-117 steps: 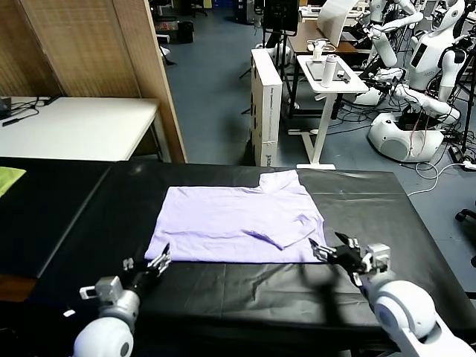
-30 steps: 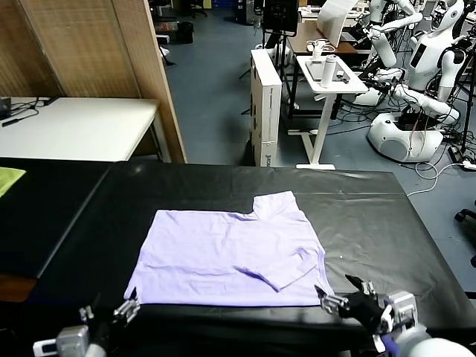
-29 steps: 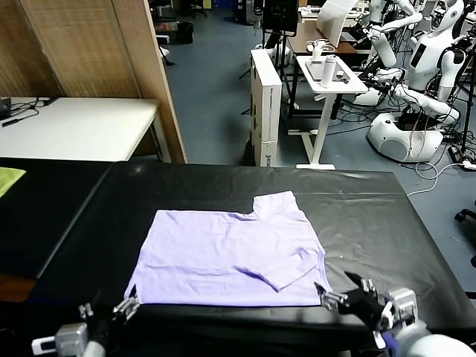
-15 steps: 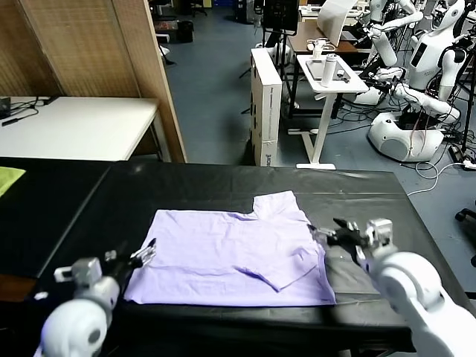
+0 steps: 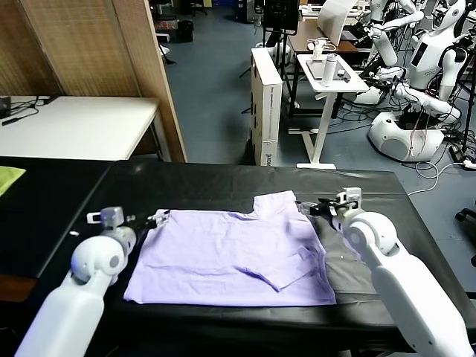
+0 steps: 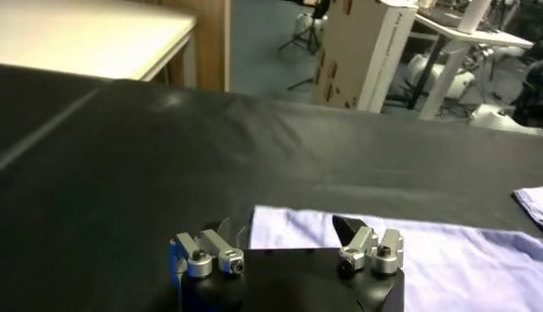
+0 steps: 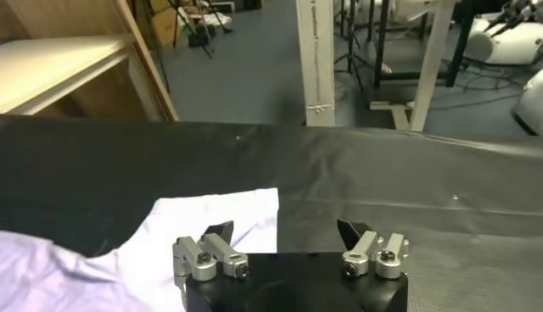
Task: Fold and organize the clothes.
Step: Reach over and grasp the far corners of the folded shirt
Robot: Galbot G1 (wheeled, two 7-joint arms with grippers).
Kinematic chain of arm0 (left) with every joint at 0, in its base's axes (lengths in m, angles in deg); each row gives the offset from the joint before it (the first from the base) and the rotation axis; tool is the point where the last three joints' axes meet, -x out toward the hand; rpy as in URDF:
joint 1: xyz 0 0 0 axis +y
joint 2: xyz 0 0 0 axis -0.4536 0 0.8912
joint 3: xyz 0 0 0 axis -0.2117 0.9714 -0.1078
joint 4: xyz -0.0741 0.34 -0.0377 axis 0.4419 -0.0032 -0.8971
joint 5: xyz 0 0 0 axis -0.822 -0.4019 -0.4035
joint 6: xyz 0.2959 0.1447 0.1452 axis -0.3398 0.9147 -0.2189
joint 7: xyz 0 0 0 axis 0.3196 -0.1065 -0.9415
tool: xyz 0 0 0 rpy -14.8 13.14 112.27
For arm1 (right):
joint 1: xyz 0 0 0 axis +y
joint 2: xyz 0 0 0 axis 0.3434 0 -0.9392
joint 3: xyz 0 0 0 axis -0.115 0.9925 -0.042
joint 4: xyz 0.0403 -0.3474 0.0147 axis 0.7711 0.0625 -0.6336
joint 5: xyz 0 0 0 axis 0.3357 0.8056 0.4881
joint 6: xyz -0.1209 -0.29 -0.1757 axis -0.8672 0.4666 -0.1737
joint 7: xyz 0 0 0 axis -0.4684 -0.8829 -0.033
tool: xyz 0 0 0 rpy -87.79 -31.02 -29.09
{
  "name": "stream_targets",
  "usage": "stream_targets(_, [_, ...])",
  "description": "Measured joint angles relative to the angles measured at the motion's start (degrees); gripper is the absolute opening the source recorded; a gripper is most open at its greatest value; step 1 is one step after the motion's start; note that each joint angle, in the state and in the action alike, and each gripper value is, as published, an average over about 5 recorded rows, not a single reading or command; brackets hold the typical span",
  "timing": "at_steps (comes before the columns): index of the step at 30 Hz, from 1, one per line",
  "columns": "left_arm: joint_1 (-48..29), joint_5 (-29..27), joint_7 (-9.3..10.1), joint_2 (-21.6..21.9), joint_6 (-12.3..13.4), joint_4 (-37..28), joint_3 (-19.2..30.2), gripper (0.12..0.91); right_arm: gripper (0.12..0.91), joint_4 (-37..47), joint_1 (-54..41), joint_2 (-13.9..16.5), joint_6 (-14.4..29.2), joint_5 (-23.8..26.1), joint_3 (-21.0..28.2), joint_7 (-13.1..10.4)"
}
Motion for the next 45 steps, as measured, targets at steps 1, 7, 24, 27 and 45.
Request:
stream_targets(1, [-0.65,-0.1,-0.18,-0.14,0.17,-0.74,0.32,0.907,0.907,0.46,-0.25,-0.28,0.0,0.34,0.08,0.24])
stream_targets(7, [-3.44,-0.52,-0.86,-1.3,0.83,-4.65,1.31,0.907,0.905,3.21,-1.22,-1.82,0.0,1.6,0.38,1.22])
stream_targets(24, [-3.85,-1.89,-2.47,-2.67,1.88,-9.2,1.46,0.889,0.729,5.54,-1.19,-2.54,0.0,2.53,-0.05,2.06])
stream_targets(27, [-3.76,-1.89,-2.56,-2.56,1.92,-9.21,1.45,0.888,0.722,6.17,-1.4,-2.67,0.0,2.98,0.32,2.33])
stream_targets(45, [-2.7,-2.11,-2.81,-3.01,2.09,-8.77,1.4,0.795,0.596,6.6,-1.92,-2.74,0.08,4.05,2.98,2.95])
